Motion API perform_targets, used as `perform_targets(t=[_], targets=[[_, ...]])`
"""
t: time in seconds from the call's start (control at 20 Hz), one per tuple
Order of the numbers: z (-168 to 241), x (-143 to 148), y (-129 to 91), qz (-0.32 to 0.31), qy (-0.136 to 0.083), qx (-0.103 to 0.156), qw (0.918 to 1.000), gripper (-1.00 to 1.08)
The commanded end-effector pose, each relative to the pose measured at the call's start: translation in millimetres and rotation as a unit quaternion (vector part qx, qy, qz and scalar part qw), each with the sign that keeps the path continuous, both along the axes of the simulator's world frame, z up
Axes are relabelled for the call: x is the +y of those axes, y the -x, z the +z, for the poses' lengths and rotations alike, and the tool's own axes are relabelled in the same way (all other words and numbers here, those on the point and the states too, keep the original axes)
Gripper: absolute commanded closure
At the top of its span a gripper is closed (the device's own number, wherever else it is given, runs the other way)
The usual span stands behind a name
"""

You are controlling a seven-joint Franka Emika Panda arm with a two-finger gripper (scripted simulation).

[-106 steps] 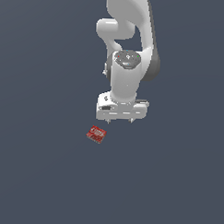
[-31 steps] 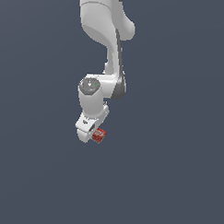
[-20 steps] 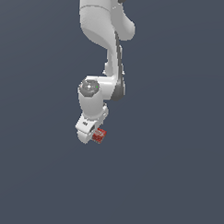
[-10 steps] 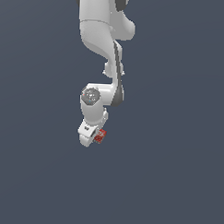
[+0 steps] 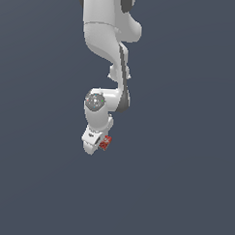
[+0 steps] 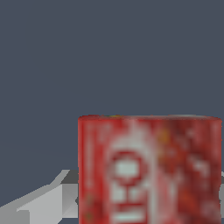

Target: Pick up the object and move it to a goal position.

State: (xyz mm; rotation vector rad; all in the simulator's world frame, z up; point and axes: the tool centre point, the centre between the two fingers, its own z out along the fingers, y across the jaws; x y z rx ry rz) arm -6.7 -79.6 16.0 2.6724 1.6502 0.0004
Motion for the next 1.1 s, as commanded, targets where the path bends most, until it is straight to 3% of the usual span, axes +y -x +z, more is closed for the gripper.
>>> perform_targets(t=[0.0,0.5,1.05], targets=[[-1,0,0,0.0,0.0,0.0,1.0,1.08],[14,0,-10,0.0,0.0,0.0,1.0,1.08],[76,1,-55,0.0,-0.001,0.0,1.0,1.08]])
